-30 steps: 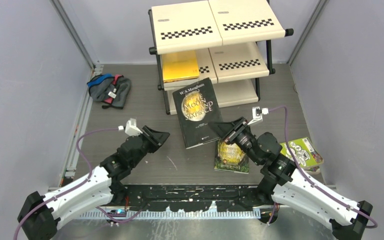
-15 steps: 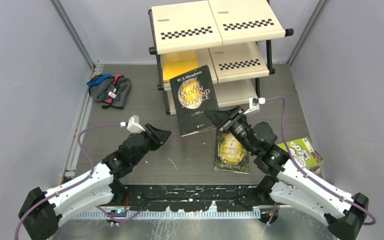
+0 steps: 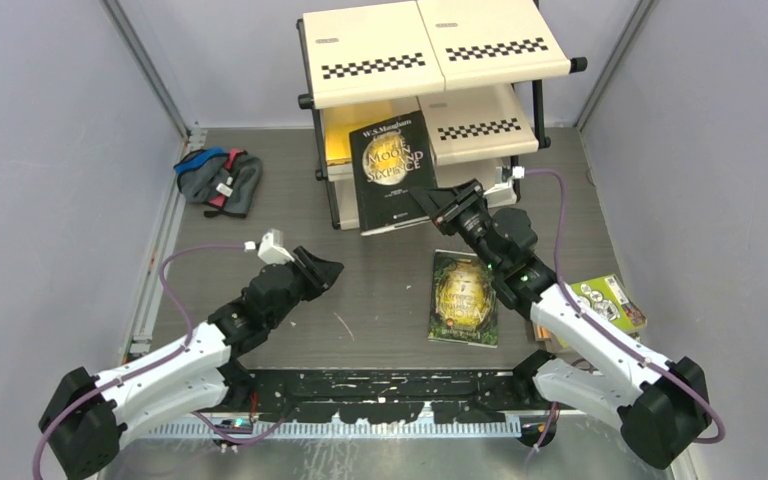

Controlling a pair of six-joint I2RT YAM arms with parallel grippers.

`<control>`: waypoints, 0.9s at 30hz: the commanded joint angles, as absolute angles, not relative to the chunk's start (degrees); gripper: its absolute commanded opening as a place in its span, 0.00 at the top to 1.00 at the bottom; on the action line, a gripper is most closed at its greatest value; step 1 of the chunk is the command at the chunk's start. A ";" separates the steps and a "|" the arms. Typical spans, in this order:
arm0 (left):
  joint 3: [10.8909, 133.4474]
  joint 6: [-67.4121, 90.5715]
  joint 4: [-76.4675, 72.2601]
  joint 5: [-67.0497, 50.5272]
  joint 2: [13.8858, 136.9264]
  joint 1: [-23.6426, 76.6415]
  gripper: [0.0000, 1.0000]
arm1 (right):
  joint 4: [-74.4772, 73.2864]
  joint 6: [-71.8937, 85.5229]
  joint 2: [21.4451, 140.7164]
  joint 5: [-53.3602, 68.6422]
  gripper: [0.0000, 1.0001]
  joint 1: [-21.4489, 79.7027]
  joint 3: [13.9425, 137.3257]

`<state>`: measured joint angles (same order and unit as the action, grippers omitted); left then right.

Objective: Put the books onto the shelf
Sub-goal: Place the book on the shelf.

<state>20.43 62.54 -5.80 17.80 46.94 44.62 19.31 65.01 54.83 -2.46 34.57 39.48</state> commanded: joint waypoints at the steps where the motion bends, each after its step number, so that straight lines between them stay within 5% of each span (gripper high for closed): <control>1: 22.97 61.19 -9.49 18.42 47.65 44.39 0.58 | 35.45 70.14 56.39 2.19 0.99 32.67 45.84; 27: 24.14 60.48 -9.74 18.90 49.47 43.22 0.58 | 44.77 80.31 88.98 9.12 0.99 26.02 67.98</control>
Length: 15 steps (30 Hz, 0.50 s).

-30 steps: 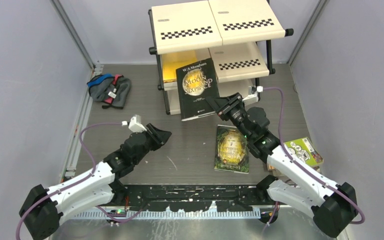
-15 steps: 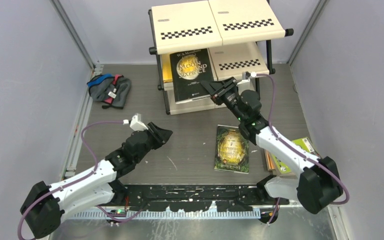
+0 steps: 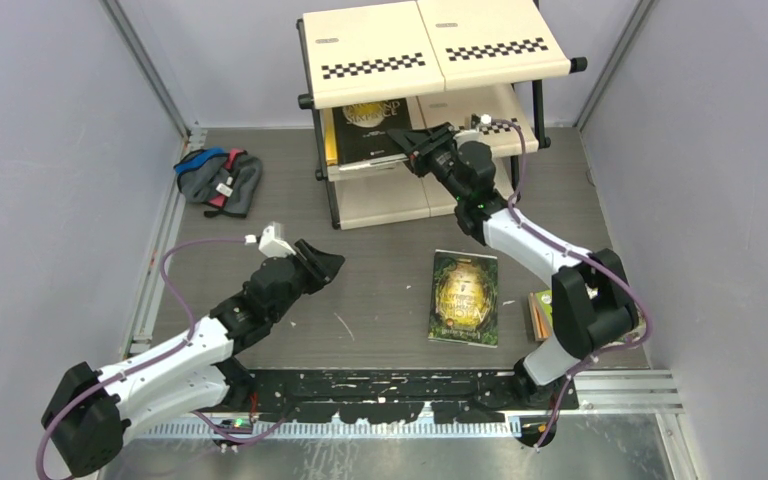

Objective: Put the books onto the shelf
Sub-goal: Place the book on the shelf.

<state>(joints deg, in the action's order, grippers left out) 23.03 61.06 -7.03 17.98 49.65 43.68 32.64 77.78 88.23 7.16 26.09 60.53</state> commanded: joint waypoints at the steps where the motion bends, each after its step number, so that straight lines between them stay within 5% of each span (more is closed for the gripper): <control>1: 24.02 60.48 -9.75 18.90 49.36 43.18 0.58 | 44.63 80.37 89.80 9.26 0.99 26.02 68.81; 15: 24.64 60.34 -9.14 17.15 48.71 41.10 0.58 | 41.33 77.61 94.64 8.37 0.99 26.93 73.46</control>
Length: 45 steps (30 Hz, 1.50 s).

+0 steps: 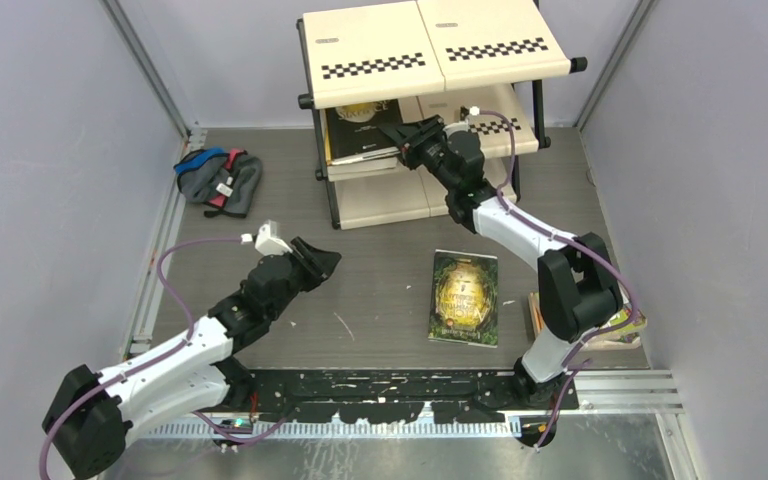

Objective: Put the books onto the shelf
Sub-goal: Place the book on the shelf.

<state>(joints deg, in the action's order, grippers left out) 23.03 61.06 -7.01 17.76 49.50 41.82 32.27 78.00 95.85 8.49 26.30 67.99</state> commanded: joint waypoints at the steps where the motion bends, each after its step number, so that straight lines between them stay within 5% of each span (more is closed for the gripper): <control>1: 24.55 60.38 -9.14 17.06 48.62 41.00 0.58 | 41.05 77.28 94.84 8.29 0.99 27.02 73.60; 11: 23.56 60.66 -9.06 16.45 47.47 40.13 0.58 | 35.21 70.81 95.15 6.07 0.98 28.94 76.15; 30: 22.85 60.86 -8.27 15.22 45.38 39.03 0.58 | 26.42 62.62 95.71 1.18 0.49 30.74 80.19; 45: 22.19 61.26 -7.82 14.78 44.38 38.42 0.58 | 21.71 58.36 95.06 -2.59 0.41 31.32 81.43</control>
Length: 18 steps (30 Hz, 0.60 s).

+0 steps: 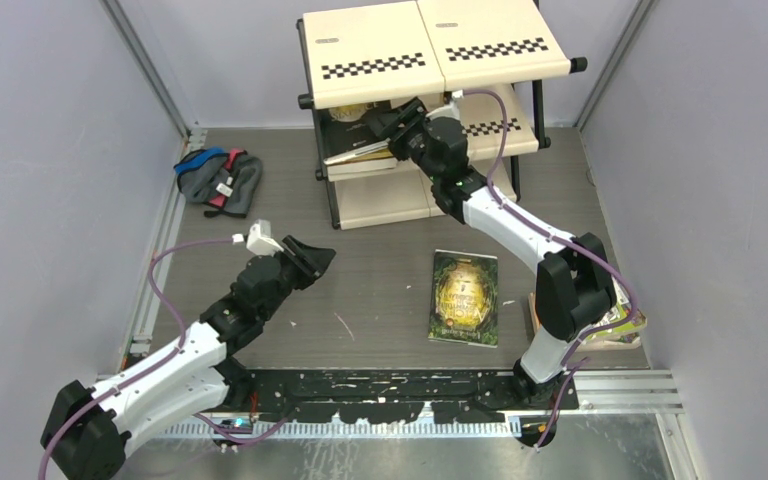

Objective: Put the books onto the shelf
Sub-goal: Place the book on the shelf.

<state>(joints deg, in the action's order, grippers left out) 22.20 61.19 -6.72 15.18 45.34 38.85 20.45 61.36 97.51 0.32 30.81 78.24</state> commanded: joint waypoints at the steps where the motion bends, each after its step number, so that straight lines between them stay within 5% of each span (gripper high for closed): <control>1: 22.19 61.26 -7.82 14.77 44.46 38.41 0.58 | 21.08 57.96 95.07 -2.82 0.41 31.40 81.58; 18: 21.26 62.21 -8.61 14.61 44.75 38.41 0.58 | 13.10 51.32 93.80 -8.00 0.40 32.71 84.24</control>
